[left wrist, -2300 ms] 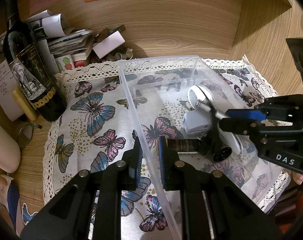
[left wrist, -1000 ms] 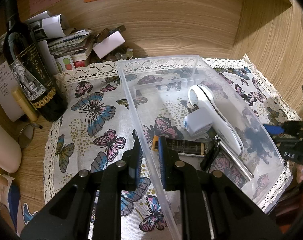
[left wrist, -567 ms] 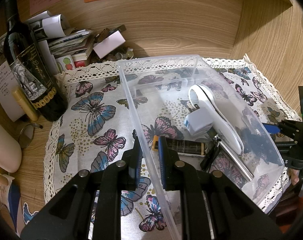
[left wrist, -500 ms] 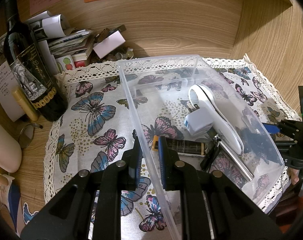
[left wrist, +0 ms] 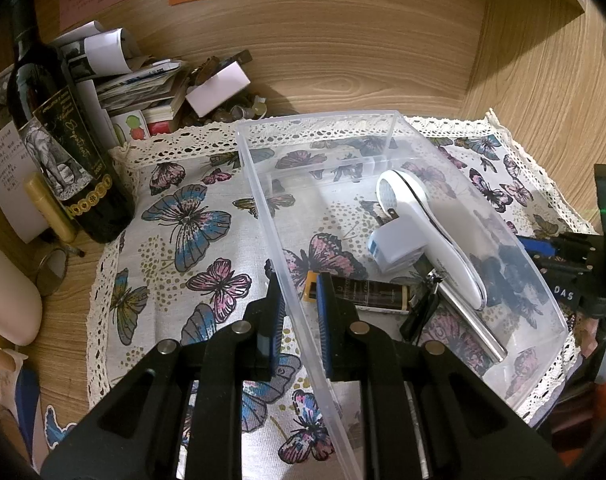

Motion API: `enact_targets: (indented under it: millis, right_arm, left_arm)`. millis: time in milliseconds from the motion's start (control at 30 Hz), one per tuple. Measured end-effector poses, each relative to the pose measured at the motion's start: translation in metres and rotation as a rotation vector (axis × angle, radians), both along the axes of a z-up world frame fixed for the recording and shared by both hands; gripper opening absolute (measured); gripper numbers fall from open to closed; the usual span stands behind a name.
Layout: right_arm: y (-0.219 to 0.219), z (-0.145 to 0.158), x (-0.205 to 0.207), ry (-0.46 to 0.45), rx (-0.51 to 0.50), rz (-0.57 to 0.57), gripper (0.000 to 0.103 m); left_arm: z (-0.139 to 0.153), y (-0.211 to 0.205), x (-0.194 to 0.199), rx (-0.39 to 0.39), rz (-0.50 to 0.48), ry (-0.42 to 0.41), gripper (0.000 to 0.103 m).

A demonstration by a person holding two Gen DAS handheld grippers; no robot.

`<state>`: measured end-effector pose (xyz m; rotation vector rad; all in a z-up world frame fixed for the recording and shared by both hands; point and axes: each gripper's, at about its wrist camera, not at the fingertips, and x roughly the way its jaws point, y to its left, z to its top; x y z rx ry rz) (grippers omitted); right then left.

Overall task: Organize rigid objects
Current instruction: 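Grasp the silver keys with the right tool and lift them, then carry the keys into the box and open the right tool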

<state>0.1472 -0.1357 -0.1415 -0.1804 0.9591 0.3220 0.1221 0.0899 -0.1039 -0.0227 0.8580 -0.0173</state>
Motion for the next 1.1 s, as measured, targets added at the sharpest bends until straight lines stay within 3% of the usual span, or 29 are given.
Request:
enact_targets:
  millis: [600, 933, 1100]
  right_arm:
    - [-0.009, 0.075, -0.018, -0.199, 0.044, -0.001, 0.021]
    - [0.028, 0.115, -0.031, -0.332, 0.093, 0.118, 0.021]
    - [0.050, 0.118, -0.038, -0.341, 0.127, 0.191, 0.021]
  left_arm:
    - [0.000, 0.000, 0.000, 0.001, 0.000, -0.001, 0.014]
    - [0.000, 0.000, 0.000, 0.000, 0.001, -0.001, 0.014]
    - [0.000, -0.001, 0.000, 0.002, 0.000, 0.000, 0.014]
